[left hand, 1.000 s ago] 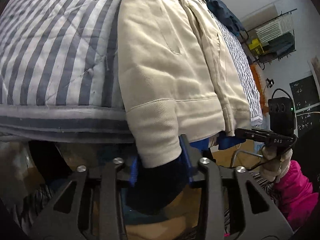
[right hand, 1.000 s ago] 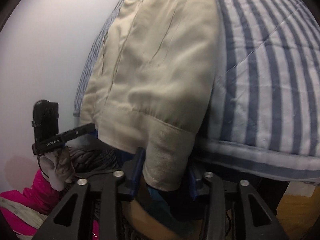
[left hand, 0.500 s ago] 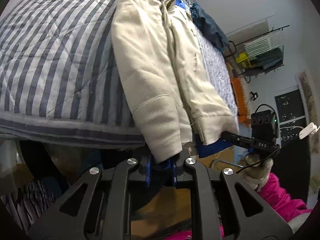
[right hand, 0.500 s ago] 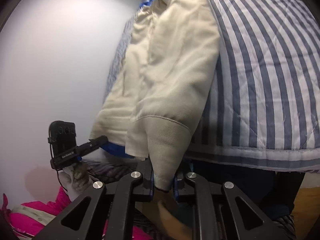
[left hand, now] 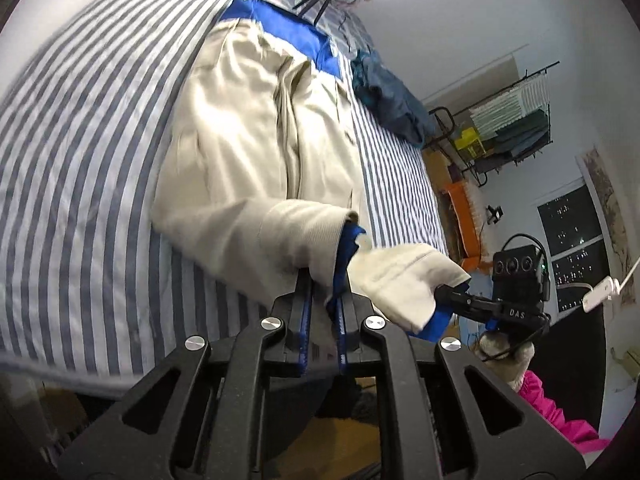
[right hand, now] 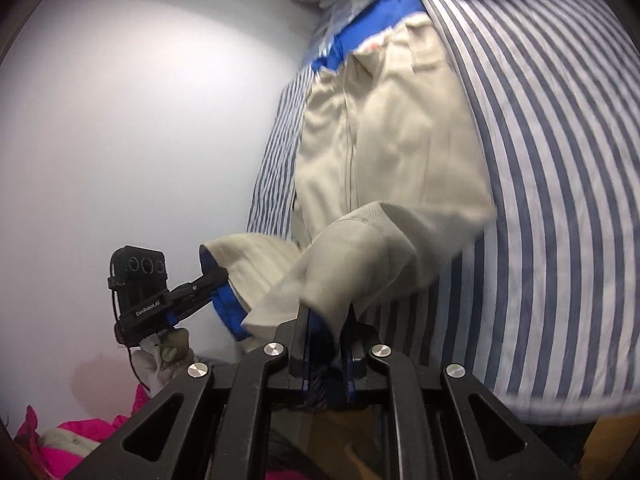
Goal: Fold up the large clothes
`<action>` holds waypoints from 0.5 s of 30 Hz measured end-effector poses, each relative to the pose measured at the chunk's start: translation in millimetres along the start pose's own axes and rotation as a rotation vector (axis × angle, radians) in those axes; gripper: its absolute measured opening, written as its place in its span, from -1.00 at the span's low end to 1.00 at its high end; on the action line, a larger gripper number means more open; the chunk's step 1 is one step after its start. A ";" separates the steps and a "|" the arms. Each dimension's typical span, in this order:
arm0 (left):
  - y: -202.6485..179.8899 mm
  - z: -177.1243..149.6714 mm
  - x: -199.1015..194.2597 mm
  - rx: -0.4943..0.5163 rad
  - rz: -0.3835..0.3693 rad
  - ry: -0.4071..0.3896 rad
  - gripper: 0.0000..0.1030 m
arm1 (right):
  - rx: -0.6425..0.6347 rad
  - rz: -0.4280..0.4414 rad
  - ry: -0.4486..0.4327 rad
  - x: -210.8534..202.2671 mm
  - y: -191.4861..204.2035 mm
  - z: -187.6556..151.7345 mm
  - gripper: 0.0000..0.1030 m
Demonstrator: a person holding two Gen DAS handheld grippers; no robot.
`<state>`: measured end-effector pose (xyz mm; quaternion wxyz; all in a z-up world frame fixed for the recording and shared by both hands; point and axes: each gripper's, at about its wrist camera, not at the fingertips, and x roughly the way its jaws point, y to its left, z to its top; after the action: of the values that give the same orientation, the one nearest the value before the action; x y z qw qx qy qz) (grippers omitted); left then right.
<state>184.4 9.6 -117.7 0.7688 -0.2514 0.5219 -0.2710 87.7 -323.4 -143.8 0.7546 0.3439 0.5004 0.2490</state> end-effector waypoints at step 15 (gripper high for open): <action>38.3 108.6 54.7 -0.123 0.118 -0.035 -0.85 | -0.036 -0.188 -0.075 56.9 2.5 130.0 -0.82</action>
<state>309.1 11.5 -144.0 0.7755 -0.2718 0.5379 -0.1879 229.4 -315.9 -141.0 0.7989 0.2908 0.4973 0.1728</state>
